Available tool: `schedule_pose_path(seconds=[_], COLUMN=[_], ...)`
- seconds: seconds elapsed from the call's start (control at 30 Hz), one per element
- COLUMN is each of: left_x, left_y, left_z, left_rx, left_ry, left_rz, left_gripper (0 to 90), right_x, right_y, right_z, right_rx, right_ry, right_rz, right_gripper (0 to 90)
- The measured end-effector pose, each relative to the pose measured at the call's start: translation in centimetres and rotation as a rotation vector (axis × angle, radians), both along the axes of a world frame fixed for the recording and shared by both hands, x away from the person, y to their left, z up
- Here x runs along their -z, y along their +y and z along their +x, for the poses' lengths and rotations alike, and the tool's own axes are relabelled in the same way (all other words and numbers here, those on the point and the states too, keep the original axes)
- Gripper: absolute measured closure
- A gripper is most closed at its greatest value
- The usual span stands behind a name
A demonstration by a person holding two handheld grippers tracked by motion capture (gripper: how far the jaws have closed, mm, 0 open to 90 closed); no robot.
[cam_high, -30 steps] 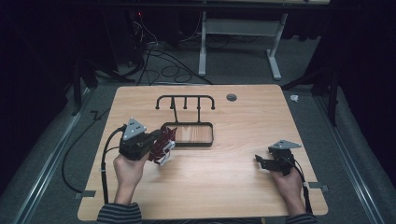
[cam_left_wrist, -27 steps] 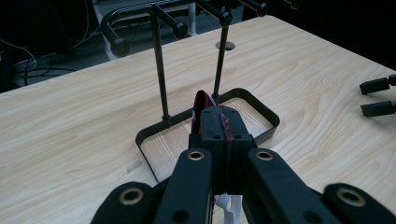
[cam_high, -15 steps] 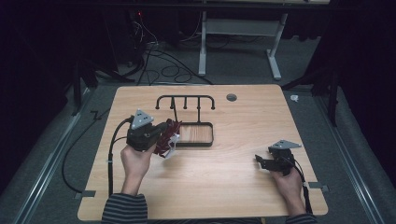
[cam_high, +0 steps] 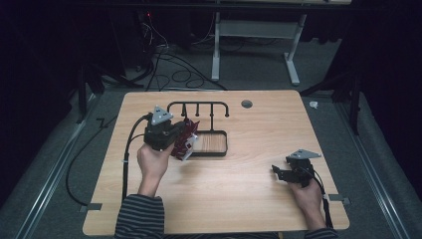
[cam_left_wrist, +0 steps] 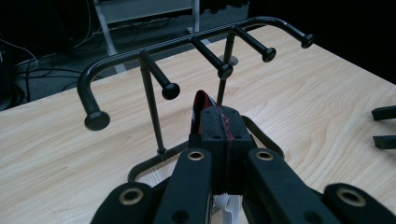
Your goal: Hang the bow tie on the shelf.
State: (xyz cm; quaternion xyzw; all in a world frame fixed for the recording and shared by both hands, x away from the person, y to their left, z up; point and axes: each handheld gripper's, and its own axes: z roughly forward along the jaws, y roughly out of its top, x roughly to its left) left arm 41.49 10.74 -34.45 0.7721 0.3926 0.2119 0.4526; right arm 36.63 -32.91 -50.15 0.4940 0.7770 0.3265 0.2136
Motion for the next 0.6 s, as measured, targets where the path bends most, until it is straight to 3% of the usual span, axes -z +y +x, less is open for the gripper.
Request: schedule_pose_path(seconds=[0.47,0.6], left_x=[-0.7,-0.7], left_y=[-1.6,-1.7], left_z=[1.9,2.2], left_rx=[-0.008,-0.011], left_ry=[0.01,0.013], left_rz=[0.008,-0.011], left_gripper=[90.0,90.0], right_x=[0.0,0.0], right_y=[0.0,0.0], right_z=[0.0,0.0], right_rx=[-0.001,0.001], right_ry=[-0.002,-0.001], right_rz=[-0.001,0.001], right_gripper=[30.4,30.4])
